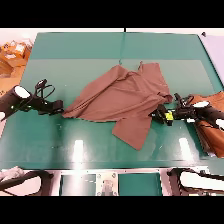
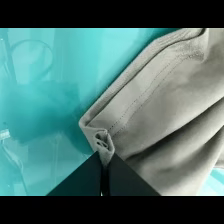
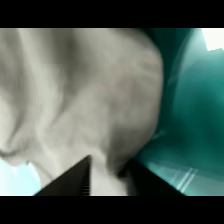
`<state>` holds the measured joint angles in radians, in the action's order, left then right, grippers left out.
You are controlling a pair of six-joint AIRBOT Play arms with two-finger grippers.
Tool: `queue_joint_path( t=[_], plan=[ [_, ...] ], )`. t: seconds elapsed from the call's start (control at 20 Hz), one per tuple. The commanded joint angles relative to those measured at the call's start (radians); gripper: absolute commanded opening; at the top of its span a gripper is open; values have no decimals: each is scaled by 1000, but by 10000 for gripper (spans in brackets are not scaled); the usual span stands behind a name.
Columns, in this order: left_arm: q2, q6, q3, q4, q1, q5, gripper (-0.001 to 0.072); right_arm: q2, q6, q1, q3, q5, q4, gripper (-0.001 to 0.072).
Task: Fold the shirts.
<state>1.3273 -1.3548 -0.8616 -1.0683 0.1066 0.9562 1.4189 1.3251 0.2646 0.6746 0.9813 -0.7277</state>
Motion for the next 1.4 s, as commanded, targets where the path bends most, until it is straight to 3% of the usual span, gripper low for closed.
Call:
queue_joint_path(
  t=[0.0,0.05,0.1,0.35,0.55,0.75,1.0,1.35],
  plan=[
    [-1,2,-1,-17,0,14,27,6,-2,-13,33,-70,2,260],
    [-1,3,-1,-23,0,14,27,6,-3,-12,41,-61,2,166],
    [-1,3,-1,-37,1,13,26,6,-30,-13,50,-42,3,23],
    [-84,3,-147,-55,0,69,24,-98,-52,-11,205,139,2,20],
    [-292,-10,-469,-175,0,76,24,-342,54,10,542,277,-10,20],
    [-447,-55,-834,-284,0,74,25,-541,157,93,974,283,-19,20],
    [-511,-59,-1213,-286,0,79,26,-602,230,241,1405,248,-26,20],
    [-550,-74,-1229,-290,0,124,26,-623,246,256,1379,164,-36,21]
  ],
)
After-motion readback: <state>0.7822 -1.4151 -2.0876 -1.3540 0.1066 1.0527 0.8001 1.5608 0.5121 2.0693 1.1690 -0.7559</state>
